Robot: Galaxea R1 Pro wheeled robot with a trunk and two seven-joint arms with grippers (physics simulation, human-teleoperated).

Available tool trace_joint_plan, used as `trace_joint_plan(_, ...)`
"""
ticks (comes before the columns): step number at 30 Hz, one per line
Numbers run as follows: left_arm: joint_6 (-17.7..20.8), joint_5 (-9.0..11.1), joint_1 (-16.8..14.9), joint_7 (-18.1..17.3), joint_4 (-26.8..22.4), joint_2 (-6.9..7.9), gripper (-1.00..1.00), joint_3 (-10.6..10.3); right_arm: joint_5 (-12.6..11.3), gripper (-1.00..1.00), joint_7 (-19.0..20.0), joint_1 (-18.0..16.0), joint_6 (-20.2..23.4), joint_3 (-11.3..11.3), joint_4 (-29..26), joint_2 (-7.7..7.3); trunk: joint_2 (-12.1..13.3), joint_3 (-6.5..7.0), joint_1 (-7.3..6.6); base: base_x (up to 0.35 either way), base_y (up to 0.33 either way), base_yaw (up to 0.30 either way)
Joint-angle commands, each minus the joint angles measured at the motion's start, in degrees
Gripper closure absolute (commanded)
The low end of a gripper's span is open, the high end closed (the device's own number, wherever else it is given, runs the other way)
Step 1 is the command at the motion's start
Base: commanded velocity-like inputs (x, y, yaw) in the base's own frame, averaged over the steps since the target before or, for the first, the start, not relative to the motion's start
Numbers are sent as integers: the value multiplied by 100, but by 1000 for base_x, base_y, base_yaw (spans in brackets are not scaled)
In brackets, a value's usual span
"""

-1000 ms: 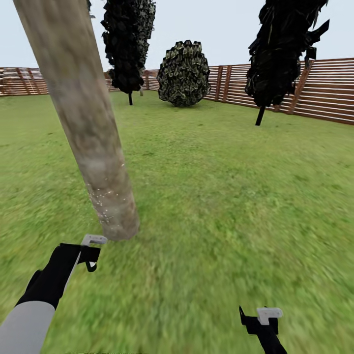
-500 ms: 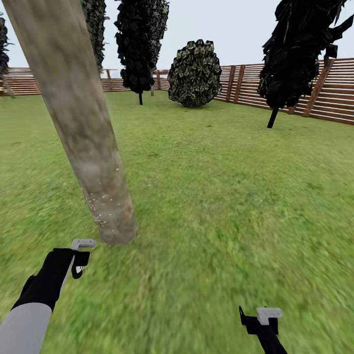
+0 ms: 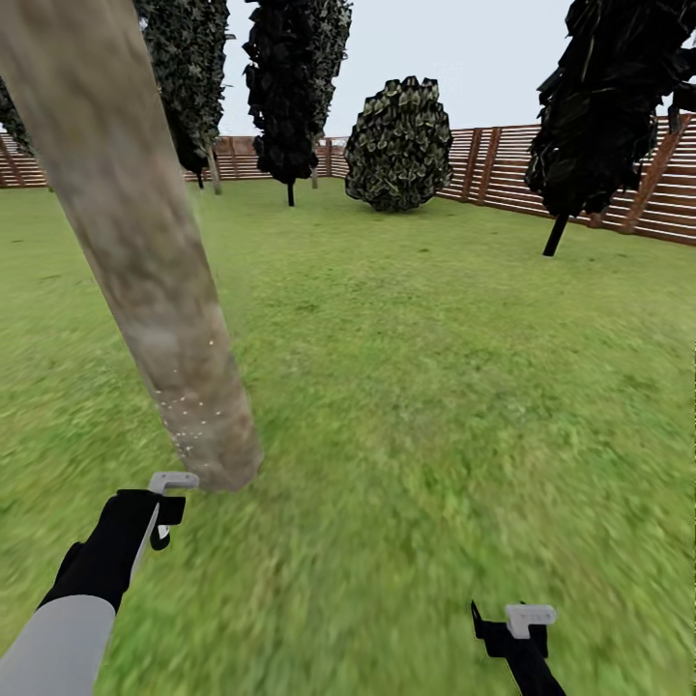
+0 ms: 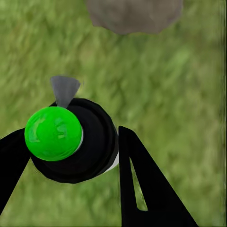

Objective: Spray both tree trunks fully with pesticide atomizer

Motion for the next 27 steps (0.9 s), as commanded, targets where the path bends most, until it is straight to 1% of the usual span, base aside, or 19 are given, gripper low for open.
trace_joint_plan(1, 1, -4, 0, 0, 0, 1, 100, 0, 0, -100, 0, -1, -1, 0, 0, -1, 0, 0, 0, 107, -262, 0)
trace_joint_plan(10, 2, -19, -6, 0, -5, 5, 100, 0, 0, -100, 0, 2, -1, 0, 5, 3, 0, 0, 0, 114, -262, 8)
trace_joint_plan(21, 2, -11, -8, 8, -4, 9, 100, 7, 0, -100, 0, 2, -1, 0, 4, 7, 0, 0, 0, 11, -269, 259)
trace_joint_plan(25, 5, 14, -1, -7, 39, 6, 100, 16, 0, -100, 0, 1, -1, 0, 3, 7, 0, 0, 0, 0, -47, 277)
trace_joint_plan(26, -3, 22, 9, -8, 180, 12, 100, 24, 0, -100, 0, 1, -1, 0, 4, 4, 0, 0, 0, 0, -10, 278)
trace_joint_plan(27, -123, 23, 40, -9, 497, 17, 100, 36, 0, -100, 0, 0, -1, 0, 5, 2, 0, 0, 0, 0, -4, 276)
